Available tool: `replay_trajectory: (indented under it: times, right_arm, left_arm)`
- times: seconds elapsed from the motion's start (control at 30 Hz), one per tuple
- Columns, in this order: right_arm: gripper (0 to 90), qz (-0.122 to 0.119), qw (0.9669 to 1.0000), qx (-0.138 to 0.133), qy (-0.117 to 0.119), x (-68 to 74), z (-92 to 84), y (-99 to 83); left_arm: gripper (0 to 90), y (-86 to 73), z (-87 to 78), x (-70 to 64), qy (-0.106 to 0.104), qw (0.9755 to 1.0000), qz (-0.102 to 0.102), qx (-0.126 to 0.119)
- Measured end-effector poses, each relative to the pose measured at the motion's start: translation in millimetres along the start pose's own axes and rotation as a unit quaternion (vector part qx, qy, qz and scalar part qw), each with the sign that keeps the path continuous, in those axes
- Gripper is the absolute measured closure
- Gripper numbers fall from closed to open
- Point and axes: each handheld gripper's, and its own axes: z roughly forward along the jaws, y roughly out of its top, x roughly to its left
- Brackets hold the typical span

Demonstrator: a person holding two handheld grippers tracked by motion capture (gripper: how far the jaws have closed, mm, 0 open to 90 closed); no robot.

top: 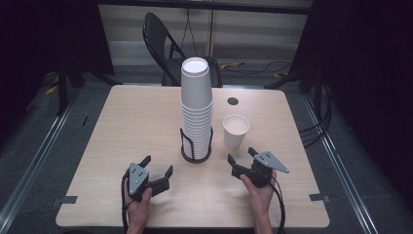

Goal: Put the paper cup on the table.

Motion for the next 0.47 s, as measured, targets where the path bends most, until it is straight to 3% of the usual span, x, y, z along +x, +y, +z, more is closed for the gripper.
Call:
replay_trajectory:
  times: [0.27, 0.47]
  right_arm:
    - [14.3, -0.013, 0.9999, -0.004, -0.003, 14.5, -8.2, -15.2]
    - [13.8, -0.015, 0.9999, 0.003, -0.006, 15.5, -8.3, -23.5]
  left_arm:
    - [15.7, -0.3, -0.8, 1.4, -0.001, 1.0, -0.005, -0.003]
    - [15.8, -0.4, -1.2, 1.6, -0.001, 1.0, -0.008, -0.006]
